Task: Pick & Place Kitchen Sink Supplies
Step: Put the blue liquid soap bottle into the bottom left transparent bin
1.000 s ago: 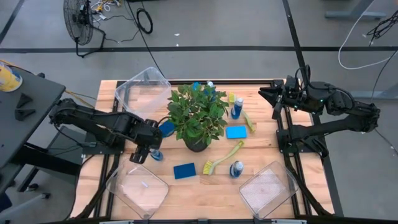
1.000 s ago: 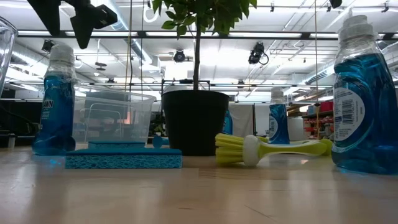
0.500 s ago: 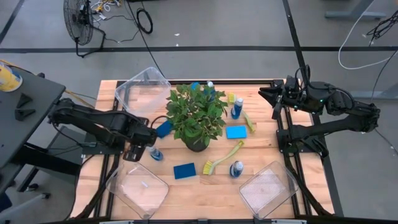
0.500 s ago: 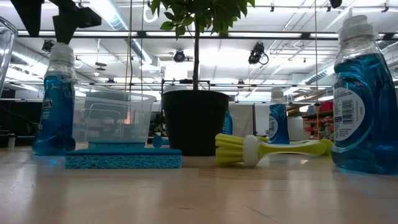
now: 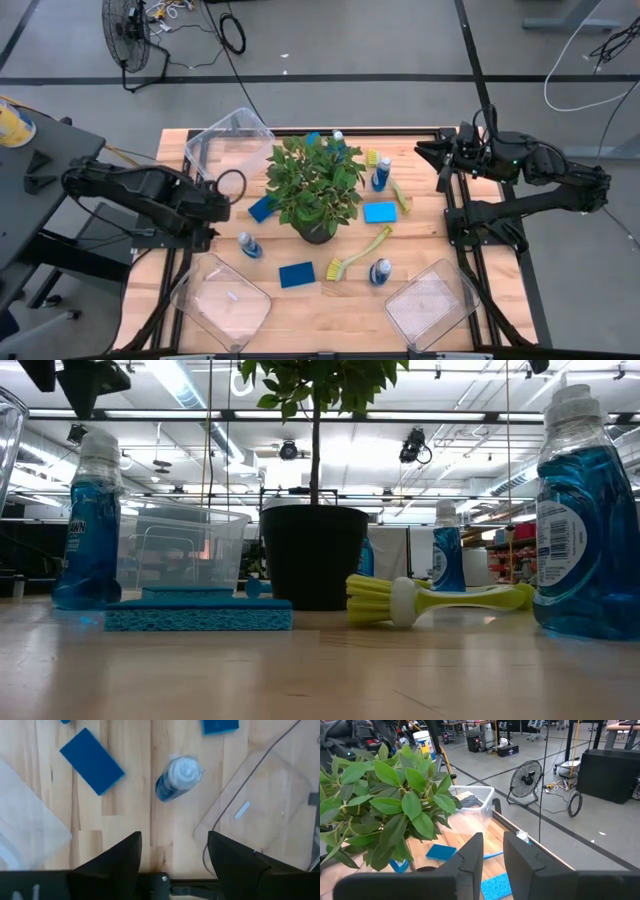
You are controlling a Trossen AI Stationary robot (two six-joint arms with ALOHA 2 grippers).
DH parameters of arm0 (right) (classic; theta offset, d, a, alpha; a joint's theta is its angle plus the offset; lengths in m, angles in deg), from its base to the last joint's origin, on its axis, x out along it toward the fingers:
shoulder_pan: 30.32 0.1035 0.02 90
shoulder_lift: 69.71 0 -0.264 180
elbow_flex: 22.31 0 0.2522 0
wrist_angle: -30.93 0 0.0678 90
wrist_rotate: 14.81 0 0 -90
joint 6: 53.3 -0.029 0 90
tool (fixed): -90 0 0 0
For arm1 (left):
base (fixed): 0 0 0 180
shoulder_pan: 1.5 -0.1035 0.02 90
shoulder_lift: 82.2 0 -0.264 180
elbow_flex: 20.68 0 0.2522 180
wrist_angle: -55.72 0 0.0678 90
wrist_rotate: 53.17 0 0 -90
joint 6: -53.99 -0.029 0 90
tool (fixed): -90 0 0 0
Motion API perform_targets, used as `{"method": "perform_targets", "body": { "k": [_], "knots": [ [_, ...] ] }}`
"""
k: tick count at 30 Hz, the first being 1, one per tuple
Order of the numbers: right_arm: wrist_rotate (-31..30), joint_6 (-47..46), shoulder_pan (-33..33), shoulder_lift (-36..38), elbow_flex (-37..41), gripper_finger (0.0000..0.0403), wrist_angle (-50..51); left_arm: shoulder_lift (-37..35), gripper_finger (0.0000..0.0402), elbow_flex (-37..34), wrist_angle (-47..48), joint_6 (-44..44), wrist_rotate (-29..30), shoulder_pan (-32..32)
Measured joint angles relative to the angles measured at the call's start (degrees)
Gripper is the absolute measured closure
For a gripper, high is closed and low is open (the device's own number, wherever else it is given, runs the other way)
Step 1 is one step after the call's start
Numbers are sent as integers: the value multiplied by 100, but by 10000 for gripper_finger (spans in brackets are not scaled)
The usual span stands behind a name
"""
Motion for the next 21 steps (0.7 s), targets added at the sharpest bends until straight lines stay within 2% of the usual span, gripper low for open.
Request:
{"method": "perform_targets", "body": {
  "k": [8,21],
  "knots": [
    [-4,0,0,-42,0,323,-2,-504,170,-680,-1010,204,16,0],
    [-7,0,1,-44,0,323,-2,-518,170,-1423,-2276,-407,-136,0]
  ]
}}
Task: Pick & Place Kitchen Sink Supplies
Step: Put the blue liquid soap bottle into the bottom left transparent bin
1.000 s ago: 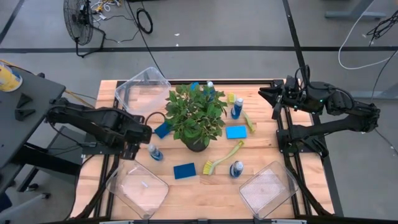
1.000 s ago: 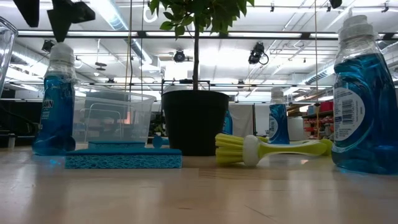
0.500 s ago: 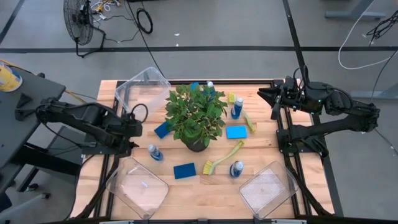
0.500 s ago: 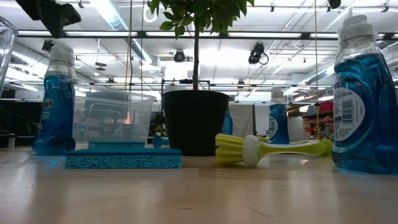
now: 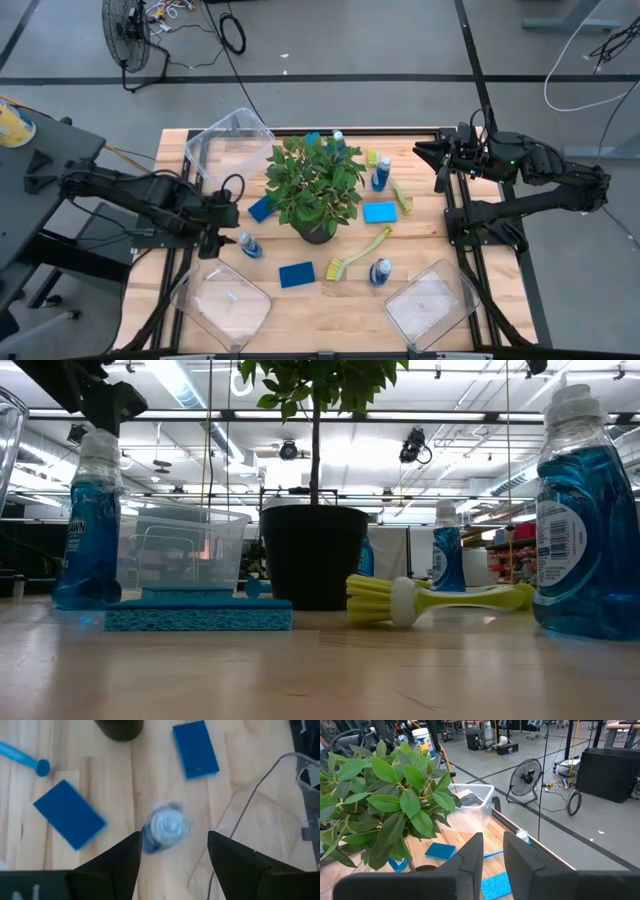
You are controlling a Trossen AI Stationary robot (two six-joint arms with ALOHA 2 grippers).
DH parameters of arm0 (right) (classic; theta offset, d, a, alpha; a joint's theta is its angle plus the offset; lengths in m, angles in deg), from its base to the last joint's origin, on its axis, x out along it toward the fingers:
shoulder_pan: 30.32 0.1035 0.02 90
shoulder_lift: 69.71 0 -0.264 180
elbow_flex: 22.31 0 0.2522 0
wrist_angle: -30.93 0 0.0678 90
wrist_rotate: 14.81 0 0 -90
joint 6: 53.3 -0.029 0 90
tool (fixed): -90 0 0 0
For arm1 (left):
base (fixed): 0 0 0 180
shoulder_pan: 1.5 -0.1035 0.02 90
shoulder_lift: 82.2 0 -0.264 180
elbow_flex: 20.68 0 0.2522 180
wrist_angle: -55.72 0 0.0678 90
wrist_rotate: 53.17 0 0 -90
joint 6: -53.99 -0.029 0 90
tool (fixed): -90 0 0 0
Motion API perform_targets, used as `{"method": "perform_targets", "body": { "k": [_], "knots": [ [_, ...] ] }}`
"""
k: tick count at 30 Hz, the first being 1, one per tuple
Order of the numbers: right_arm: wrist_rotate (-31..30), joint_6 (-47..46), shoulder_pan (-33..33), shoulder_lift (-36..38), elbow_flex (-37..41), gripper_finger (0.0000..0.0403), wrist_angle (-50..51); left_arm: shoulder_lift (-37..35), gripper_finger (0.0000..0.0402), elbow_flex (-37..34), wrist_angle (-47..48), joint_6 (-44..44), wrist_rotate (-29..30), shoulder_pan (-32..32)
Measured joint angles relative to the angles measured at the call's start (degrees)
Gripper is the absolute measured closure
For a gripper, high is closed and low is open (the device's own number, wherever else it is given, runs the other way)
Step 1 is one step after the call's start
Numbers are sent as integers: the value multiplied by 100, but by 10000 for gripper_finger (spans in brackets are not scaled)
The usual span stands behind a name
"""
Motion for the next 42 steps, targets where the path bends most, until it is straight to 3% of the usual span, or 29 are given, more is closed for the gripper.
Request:
{"method": "perform_targets", "body": {
  "k": [18,31,42],
  "knots": [
    [-4,4,-1,-2,0,323,-1,21,170,-267,-466,-409,68,0],
    [-7,61,-1,-2,0,323,0,664,170,-267,-558,-744,-40,2],
    [-7,80,0,-2,0,323,0,699,179,-267,-485,-717,-42,2]
  ]
}}
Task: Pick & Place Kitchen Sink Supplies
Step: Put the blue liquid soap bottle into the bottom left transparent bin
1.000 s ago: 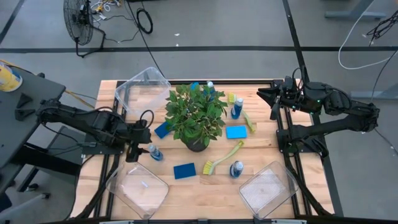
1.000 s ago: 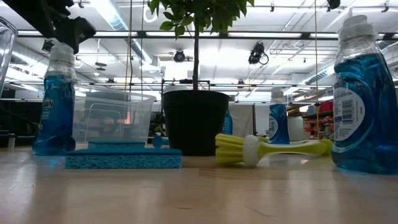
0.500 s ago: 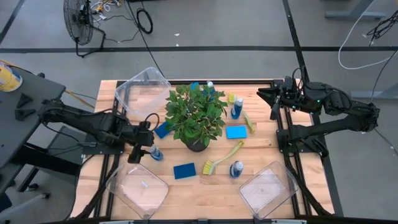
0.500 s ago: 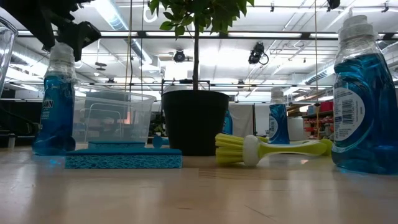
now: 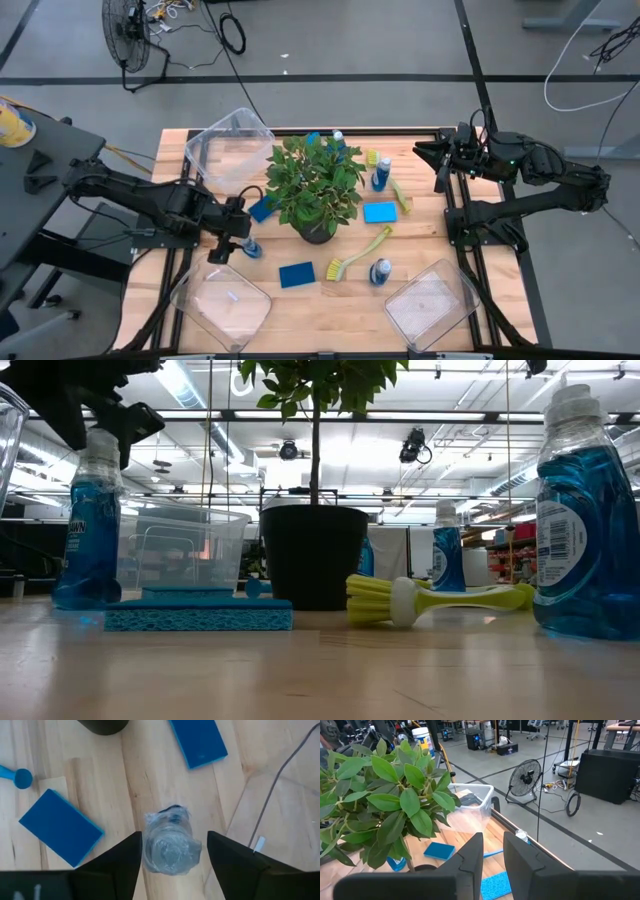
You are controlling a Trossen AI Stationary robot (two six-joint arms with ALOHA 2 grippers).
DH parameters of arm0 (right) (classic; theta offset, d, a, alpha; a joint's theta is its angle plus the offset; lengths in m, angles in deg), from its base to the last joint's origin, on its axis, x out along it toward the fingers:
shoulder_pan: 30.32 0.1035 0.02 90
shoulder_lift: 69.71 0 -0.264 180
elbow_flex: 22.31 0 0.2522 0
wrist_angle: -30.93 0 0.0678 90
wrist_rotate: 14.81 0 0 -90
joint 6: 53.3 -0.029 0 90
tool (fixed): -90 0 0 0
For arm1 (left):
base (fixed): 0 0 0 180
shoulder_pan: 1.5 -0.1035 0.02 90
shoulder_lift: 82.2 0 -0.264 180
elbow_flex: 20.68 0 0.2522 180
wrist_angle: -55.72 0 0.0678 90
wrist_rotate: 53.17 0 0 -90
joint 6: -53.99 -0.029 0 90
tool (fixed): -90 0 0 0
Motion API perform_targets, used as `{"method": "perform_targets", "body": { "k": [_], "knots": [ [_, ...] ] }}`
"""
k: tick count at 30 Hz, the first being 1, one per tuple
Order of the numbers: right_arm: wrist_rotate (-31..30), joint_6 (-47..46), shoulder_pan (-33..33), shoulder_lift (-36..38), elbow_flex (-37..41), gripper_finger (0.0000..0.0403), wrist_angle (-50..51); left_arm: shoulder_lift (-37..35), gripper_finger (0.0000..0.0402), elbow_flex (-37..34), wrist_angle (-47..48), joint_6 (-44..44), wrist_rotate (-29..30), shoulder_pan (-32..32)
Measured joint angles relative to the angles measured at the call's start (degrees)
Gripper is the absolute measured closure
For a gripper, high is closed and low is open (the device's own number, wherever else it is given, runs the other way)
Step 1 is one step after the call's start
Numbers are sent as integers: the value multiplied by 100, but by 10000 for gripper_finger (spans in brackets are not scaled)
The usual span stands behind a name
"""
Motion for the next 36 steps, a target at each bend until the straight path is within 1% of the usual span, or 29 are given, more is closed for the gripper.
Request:
{"method": "perform_targets", "body": {
  "k": [10,19,22,26,31,33,36],
  "knots": [
    [2,-4,-1,0,0,323,0,28,260,7,-38,174,14,-2],
    [2,-21,-1,0,0,323,2,39,257,127,100,180,-16,-2],
    [2,-21,1,0,-2,323,2,37,261,361,209,170,-17,-2],
    [2,-21,0,0,-2,323,2,33,261,820,609,170,7,-2],
    [2,-21,-1,0,0,323,3,28,262,1522,927,302,4,-2],
    [11,-19,-1,0,-2,323,4,28,262,1800,998,301,-98,7],
    [13,-19,-1,0,0,323,2,28,262,2234,1132,317,-146,126]
  ]
}}
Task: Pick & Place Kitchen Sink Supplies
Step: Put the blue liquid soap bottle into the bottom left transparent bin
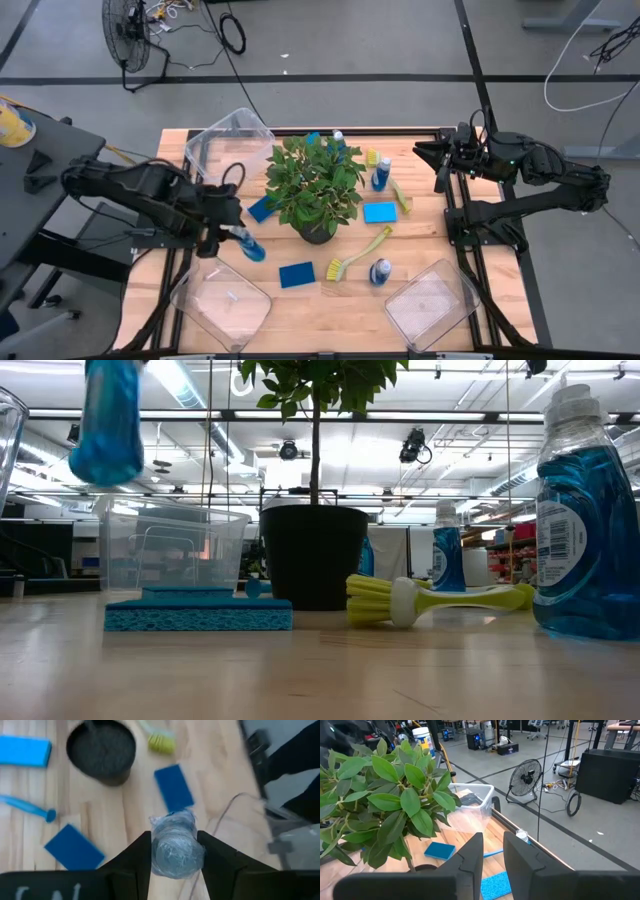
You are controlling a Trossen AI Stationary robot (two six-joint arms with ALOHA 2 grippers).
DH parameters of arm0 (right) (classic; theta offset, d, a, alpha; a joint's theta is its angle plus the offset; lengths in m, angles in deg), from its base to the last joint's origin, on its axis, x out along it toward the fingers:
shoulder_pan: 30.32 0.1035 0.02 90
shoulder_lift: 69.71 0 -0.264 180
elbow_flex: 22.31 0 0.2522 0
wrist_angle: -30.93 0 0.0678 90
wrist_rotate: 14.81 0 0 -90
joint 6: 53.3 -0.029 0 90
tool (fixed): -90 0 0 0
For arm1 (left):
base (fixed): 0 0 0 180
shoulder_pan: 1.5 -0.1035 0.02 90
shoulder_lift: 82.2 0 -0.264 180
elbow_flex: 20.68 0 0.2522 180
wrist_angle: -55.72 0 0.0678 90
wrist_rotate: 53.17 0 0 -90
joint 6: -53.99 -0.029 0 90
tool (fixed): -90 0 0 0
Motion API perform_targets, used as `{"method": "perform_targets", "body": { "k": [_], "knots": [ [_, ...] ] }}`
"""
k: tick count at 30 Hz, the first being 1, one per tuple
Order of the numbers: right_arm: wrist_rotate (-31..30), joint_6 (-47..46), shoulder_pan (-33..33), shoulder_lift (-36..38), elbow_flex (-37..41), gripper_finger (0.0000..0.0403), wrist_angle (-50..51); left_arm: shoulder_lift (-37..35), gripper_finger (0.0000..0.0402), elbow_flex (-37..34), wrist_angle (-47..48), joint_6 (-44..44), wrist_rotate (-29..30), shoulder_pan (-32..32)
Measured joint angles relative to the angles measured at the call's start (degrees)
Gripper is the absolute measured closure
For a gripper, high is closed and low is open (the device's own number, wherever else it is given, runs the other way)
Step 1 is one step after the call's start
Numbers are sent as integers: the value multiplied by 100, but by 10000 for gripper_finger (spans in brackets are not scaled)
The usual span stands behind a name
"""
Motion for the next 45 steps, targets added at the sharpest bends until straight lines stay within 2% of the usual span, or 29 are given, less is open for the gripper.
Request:
{"method": "perform_targets", "body": {
  "k": [5,8,17,26,34,45],
  "knots": [
    [1,0,2,0,-1,323,0,-1,262,562,380,37,-110,372],
    [0,0,0,0,-2,323,2,0,262,707,710,392,-127,646],
    [-2,0,0,-12,-2,323,0,70,262,745,835,1086,-266,1385],
    [-9,3,0,-167,-2,323,0,742,262,745,1475,1252,-193,1951],
    [0,90,0,-377,-2,323,0,975,262,349,1470,1427,-195,2342],
    [-2,107,2,-538,-2,323,0,922,262,-120,956,2342,401,2886]
  ]
}}
